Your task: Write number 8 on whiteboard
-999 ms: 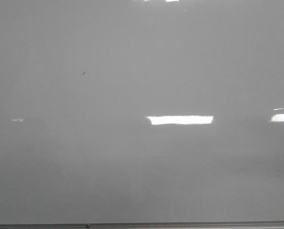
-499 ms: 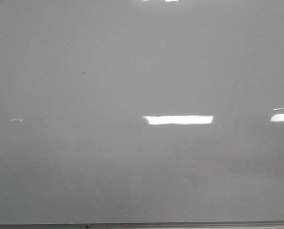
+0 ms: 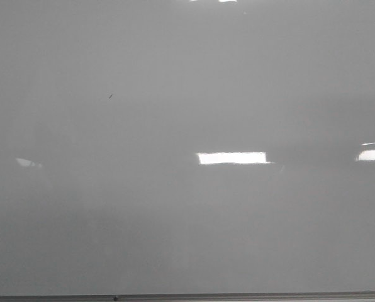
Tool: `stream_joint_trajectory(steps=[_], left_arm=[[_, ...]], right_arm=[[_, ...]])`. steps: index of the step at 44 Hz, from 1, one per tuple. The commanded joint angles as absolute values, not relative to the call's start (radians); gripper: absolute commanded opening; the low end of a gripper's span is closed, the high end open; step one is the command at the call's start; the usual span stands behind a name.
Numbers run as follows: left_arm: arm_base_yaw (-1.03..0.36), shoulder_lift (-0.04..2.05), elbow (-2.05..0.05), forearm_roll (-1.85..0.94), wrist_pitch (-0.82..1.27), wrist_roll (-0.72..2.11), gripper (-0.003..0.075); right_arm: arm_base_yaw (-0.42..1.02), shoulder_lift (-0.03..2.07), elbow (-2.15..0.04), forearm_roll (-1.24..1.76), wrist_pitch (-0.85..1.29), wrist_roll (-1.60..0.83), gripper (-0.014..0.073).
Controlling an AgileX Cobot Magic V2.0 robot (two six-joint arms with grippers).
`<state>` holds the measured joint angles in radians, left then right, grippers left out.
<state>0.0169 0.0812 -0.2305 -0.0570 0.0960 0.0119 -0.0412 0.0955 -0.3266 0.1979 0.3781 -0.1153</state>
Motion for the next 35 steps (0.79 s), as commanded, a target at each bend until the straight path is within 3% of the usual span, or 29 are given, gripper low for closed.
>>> stream_joint_trajectory(steps=[1, 9, 19, 25, 30, 35], left_arm=[[0.009, 0.206, -0.337, -0.057, 0.141, 0.006, -0.0021], [0.009, 0.366, -0.389, -0.057, 0.158, 0.013, -0.0021], [0.009, 0.432, -0.391, -0.057, 0.134, 0.013, 0.0011], [0.009, 0.434, -0.391, -0.057, 0.126, 0.013, 0.0232], [0.009, 0.434, -0.391, -0.057, 0.124, 0.013, 0.0487], [0.009, 0.434, -0.391, -0.057, 0.124, 0.013, 0.0596]], right_arm=[[-0.046, 0.232, -0.443, 0.204, 0.334, -0.116, -0.0065], [-0.046, 0.397, -0.505, 0.205, 0.300, -0.116, -0.0067], [-0.043, 0.446, -0.505, 0.205, 0.281, -0.116, -0.0065], [-0.043, 0.447, -0.505, 0.205, 0.281, -0.116, 0.0024], [-0.043, 0.447, -0.505, 0.204, 0.282, -0.116, 0.0233], [-0.043, 0.447, -0.505, 0.204, 0.284, -0.116, 0.0449]])
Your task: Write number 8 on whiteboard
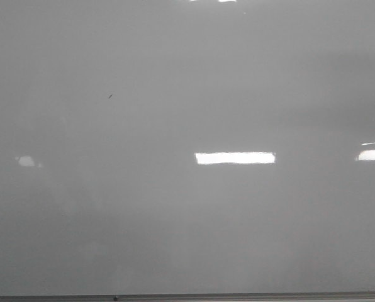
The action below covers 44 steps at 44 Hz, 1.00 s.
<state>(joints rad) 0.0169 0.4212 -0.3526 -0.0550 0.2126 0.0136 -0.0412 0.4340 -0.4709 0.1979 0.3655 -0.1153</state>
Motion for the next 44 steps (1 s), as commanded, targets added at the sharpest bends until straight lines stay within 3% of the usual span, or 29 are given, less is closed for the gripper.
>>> stream_joint_trajectory(steps=[1, 6, 18, 30, 44], left_arm=[[0.009, 0.434, -0.391, -0.057, 0.124, 0.013, 0.0599], [0.009, 0.434, -0.391, -0.057, 0.121, 0.013, 0.0599], [0.016, 0.485, -0.394, -0.064, 0.178, 0.012, 0.0597], [0.110, 0.838, -0.539, -0.064, 0.314, -0.019, 0.0597], [0.117, 1.235, -0.698, -0.035, 0.304, -0.019, 0.0597]], right_arm=[[-0.043, 0.447, -0.505, 0.204, 0.284, -0.116, 0.0482], [-0.043, 0.447, -0.505, 0.204, 0.280, -0.116, 0.0561], [-0.043, 0.447, -0.505, 0.204, 0.280, -0.116, 0.0561], [-0.043, 0.447, -0.505, 0.204, 0.276, -0.116, 0.0561], [-0.041, 0.447, -0.505, 0.204, 0.272, -0.116, 0.0561]])
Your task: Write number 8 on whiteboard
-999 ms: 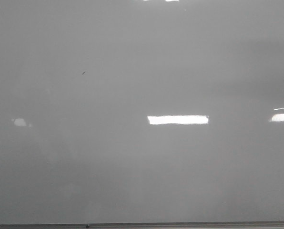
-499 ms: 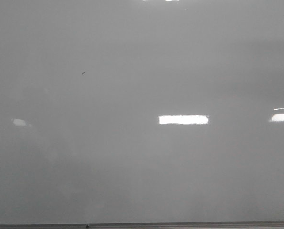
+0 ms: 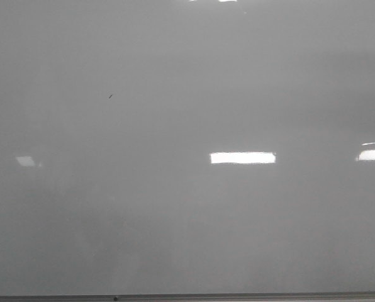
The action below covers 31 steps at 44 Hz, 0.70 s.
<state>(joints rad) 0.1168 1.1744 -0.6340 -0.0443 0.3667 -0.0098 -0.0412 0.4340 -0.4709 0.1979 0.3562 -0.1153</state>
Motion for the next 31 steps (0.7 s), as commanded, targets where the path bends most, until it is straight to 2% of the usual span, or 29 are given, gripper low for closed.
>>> stream_joint_trajectory(steps=[1, 21, 31], left_arm=[[0.117, 1.259, -0.706, -0.033, 0.306, -0.019, 0.0597], [0.120, 1.410, -0.727, 0.034, 0.069, -0.019, 0.0592], [0.120, 1.462, -0.727, 0.034, 0.023, -0.019, 0.0461]], right_arm=[[-0.041, 0.447, -0.505, 0.204, 0.272, -0.116, 0.0561], [-0.041, 0.447, -0.505, 0.204, 0.272, -0.116, 0.0561], [-0.041, 0.447, -0.505, 0.204, 0.272, -0.116, 0.0561]])
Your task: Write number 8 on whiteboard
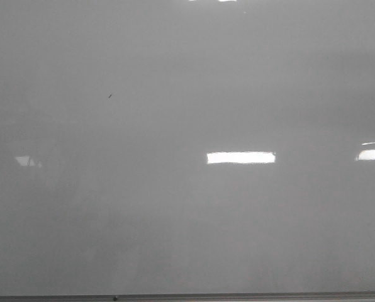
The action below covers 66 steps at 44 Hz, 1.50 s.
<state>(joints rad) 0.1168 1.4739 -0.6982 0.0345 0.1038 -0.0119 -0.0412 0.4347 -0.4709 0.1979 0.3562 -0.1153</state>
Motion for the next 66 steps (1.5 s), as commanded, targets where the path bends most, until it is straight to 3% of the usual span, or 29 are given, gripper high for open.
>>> stream_joint_trajectory(steps=[1, 9, 19, 26, 34, 40, 45, 55, 66], left_arm=[[0.120, 1.462, -0.727, 0.032, 0.021, -0.019, 0.0446], [0.120, 1.462, -0.727, 0.032, 0.000, -0.019, 0.0302], [0.120, 1.434, -0.727, 0.032, 0.052, -0.019, 0.0071], [0.117, 1.350, -0.727, 0.032, 0.116, -0.019, -0.0019], [0.066, 1.231, -0.764, 0.017, 0.323, -0.019, -0.0021], [-0.056, 1.179, -0.809, 0.000, 0.509, 0.016, -0.0021], [-0.194, 1.160, -0.823, -0.098, 0.548, 0.127, -0.0021], [-0.496, 1.150, -0.825, -0.320, 0.648, 0.505, -0.0020], [-0.761, 1.150, -0.825, -0.458, 0.668, 0.707, -0.0021]], right_arm=[[-0.041, 0.447, -0.505, 0.204, 0.272, -0.116, 0.0561], [-0.041, 0.447, -0.505, 0.204, 0.272, -0.116, 0.0561], [-0.042, 0.447, -0.505, 0.204, 0.273, -0.116, 0.0561], [-0.042, 0.447, -0.505, 0.204, 0.273, -0.116, 0.0561], [-0.042, 0.454, -0.508, 0.205, 0.299, -0.117, 0.0561], [-0.039, 0.510, -0.551, 0.215, 0.379, -0.120, 0.0561], [0.007, 0.593, -0.617, 0.231, 0.456, -0.155, 0.0561], [0.207, 0.780, -0.801, 0.326, 0.709, -0.385, 0.0561], [0.490, 0.979, -0.998, 0.446, 0.959, -0.650, 0.0561]])
